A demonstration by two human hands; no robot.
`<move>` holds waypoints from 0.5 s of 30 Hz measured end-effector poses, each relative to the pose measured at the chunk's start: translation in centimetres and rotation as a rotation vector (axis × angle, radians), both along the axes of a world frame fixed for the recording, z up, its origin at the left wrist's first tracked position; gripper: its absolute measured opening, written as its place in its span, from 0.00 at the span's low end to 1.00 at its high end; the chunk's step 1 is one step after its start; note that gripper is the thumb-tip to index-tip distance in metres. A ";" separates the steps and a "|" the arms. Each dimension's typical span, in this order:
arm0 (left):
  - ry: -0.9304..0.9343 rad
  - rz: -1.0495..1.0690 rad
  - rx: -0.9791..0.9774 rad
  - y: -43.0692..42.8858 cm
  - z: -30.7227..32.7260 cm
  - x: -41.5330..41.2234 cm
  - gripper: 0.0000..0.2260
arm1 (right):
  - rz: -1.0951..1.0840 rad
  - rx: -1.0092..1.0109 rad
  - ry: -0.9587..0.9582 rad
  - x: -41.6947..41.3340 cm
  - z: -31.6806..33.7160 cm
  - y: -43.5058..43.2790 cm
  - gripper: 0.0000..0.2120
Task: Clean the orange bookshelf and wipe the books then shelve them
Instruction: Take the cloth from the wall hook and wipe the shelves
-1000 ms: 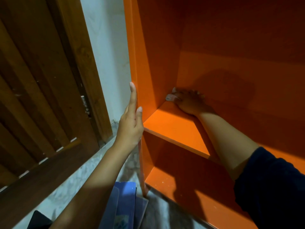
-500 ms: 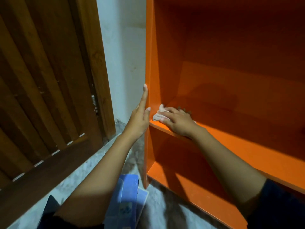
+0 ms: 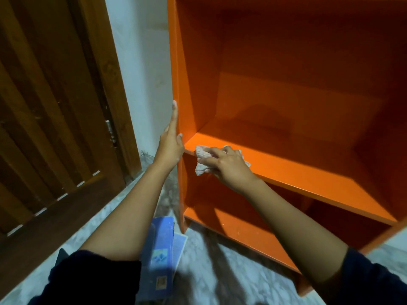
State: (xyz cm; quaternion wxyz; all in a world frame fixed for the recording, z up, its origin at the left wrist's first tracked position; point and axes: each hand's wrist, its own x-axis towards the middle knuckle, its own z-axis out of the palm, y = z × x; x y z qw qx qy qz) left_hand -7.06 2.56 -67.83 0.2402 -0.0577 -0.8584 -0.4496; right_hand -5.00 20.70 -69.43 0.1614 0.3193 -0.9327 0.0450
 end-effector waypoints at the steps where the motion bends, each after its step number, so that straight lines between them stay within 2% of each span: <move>1: -0.003 0.008 0.001 0.1 -0.2 0.3 0.36 | -0.029 -0.005 0.000 0.5 0.0 0.9 0.16; 7: -0.103 0.030 0.020 1.1 -1.2 2.5 0.32 | -0.126 -0.013 -0.013 2.9 0.2 5.0 0.16; 11: -0.168 0.047 -0.081 1.4 -2.3 4.0 0.26 | -0.133 -0.040 0.036 5.2 -0.3 6.5 0.12; 15: -0.235 -0.009 -0.132 1.7 -4.8 5.2 0.23 | -0.148 -0.113 0.115 8.1 -1.7 7.2 0.13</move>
